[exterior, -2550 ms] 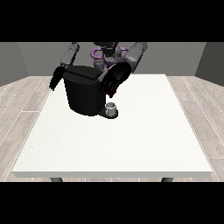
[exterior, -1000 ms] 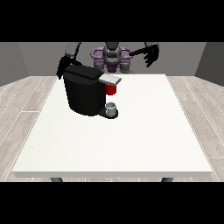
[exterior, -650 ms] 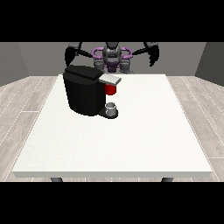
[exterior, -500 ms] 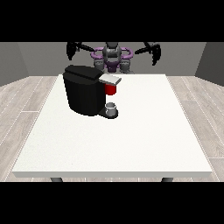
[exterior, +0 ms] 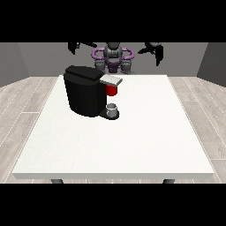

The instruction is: Insert the coffee pod into the coffee machine and close the lid

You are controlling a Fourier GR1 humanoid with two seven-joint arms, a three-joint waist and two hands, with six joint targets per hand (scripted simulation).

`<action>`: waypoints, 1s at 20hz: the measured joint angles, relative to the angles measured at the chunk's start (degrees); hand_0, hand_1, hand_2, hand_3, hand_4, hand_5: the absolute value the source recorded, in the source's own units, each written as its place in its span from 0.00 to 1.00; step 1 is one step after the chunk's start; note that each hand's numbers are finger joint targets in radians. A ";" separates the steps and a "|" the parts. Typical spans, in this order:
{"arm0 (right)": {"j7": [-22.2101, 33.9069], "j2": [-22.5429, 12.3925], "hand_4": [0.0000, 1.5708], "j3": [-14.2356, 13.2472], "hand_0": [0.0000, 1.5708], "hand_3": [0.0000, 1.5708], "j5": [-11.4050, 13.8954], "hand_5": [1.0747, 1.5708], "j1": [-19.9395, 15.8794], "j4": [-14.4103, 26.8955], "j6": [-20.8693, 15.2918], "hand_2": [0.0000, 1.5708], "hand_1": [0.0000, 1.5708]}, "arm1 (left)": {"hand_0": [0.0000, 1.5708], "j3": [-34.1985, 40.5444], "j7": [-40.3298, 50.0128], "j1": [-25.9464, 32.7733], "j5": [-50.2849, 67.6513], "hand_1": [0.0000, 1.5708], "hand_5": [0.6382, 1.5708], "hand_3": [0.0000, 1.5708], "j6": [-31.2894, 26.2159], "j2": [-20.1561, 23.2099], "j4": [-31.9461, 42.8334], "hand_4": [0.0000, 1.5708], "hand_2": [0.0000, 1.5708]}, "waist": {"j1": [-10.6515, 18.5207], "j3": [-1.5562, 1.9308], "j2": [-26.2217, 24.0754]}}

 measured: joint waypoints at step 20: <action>4.32 0.06 0.00 -3.97 0.00 0.00 -6.48 1.00 -13.58 10.01 0.87 0.00 0.00 | 0.00 -7.45 6.37 8.47 7.73 0.00 1.00 0.00 1.16 1.52 -23.19 0.24 0.00 | 2.18 0.00 11.51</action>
